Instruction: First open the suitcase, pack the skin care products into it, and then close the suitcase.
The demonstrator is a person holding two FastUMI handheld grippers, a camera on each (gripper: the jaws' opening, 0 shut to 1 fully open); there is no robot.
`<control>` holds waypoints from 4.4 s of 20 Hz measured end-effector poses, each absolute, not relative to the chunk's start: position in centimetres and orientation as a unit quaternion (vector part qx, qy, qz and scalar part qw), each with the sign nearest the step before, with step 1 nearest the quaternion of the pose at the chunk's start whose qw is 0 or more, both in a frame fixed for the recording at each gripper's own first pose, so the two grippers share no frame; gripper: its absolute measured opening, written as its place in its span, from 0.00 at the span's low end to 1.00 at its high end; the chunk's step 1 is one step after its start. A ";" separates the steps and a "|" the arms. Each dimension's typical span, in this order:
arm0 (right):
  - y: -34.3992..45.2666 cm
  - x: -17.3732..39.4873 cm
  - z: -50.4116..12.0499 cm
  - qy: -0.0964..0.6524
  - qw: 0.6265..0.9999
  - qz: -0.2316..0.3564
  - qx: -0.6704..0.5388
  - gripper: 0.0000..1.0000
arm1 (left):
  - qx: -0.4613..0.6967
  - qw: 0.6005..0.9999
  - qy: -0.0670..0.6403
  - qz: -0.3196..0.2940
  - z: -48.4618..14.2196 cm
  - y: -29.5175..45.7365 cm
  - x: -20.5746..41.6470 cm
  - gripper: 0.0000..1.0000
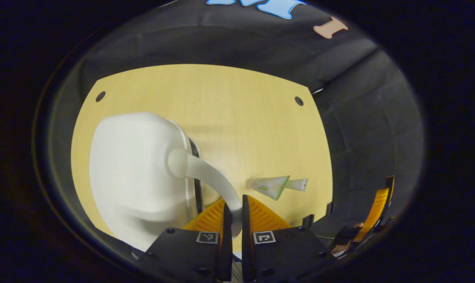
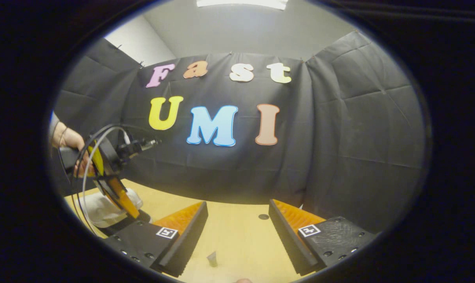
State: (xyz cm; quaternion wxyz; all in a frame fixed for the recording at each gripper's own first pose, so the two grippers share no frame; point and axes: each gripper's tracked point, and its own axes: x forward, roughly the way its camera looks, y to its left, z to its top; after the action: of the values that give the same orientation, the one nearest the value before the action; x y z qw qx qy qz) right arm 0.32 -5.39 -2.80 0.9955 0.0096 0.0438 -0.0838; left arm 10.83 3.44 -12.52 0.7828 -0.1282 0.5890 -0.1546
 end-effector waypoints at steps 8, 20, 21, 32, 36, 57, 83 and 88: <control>-0.1 0.9 0.9 0.026 0.994 -0.107 -0.004 0.95 | -0.153 0.811 0.549 -0.132 -2.2 20.2 12.2 0.18; 7.1 0.8 1.9 0.047 0.989 -0.141 -0.019 0.95 | -0.015 0.871 0.492 -0.005 -9.5 49.0 15.4 0.17; 7.3 0.6 1.7 0.051 0.988 -0.147 -0.020 0.95 | -0.004 0.869 0.495 0.011 -11.9 51.6 15.4 0.17; 7.0 0.2 0.3 0.099 0.979 -0.172 -0.047 0.95 | -0.010 0.824 0.565 0.050 -33.6 63.2 14.3 0.18; 6.5 0.0 0.1 0.101 0.978 -0.178 -0.048 0.95 | 0.002 0.828 0.556 0.069 -35.0 64.5 14.5 0.24; -1.3 -2.1 -3.2 0.103 0.982 -0.157 -0.023 0.94 | -0.057 0.991 0.110 -0.047 -12.3 28.4 19.9 0.93; -5.4 -0.1 -11.8 0.157 0.985 -0.065 0.015 0.95 | -0.027 0.952 0.196 -0.234 -33.7 -15.5 12.3 0.91; -4.4 1.1 -14.6 0.185 0.981 -0.055 0.029 0.95 | 0.000 0.950 0.227 -0.214 -35.7 -15.0 12.8 0.48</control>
State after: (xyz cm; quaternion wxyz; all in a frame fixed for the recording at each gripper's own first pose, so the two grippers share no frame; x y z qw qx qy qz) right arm 1.11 -4.43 -14.59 0.9808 0.0291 0.1848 -0.0555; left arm 12.84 -15.00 -35.67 0.9502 -0.0003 0.2267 -0.2138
